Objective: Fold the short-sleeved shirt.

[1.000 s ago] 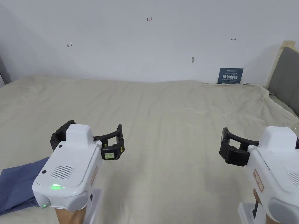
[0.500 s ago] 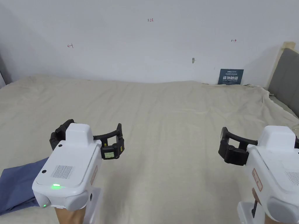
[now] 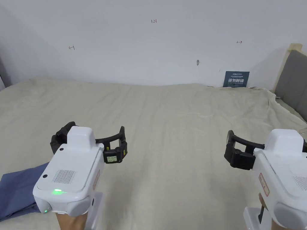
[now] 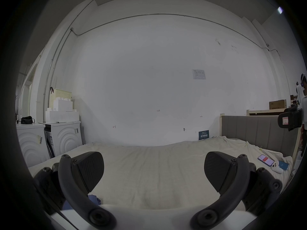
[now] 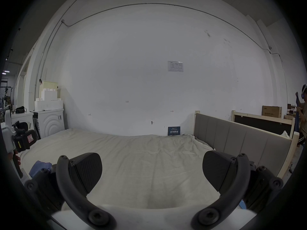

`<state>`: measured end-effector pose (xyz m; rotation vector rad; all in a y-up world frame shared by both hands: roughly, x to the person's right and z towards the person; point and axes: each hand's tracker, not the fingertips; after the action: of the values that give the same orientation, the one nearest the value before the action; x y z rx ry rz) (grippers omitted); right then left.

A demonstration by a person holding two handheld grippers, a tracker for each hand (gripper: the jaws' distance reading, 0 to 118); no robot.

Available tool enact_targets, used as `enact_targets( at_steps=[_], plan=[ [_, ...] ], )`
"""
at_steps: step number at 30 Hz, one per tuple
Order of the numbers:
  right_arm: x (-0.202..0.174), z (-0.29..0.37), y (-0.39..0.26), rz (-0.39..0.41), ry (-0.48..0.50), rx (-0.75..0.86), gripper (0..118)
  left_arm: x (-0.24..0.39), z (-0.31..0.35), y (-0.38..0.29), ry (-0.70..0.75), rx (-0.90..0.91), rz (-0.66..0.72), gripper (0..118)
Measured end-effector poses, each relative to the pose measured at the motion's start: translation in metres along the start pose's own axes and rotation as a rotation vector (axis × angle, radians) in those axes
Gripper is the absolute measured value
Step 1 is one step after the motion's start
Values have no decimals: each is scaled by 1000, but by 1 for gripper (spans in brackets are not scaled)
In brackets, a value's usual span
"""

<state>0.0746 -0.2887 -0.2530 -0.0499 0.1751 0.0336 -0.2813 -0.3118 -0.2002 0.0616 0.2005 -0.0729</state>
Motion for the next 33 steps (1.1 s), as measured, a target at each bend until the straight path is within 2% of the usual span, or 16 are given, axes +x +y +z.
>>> enact_targets(
  at_steps=[33],
  plan=[
    [-11,6,8,7,0,5,118,0,1,0,1,1,-5,118]
  ],
)
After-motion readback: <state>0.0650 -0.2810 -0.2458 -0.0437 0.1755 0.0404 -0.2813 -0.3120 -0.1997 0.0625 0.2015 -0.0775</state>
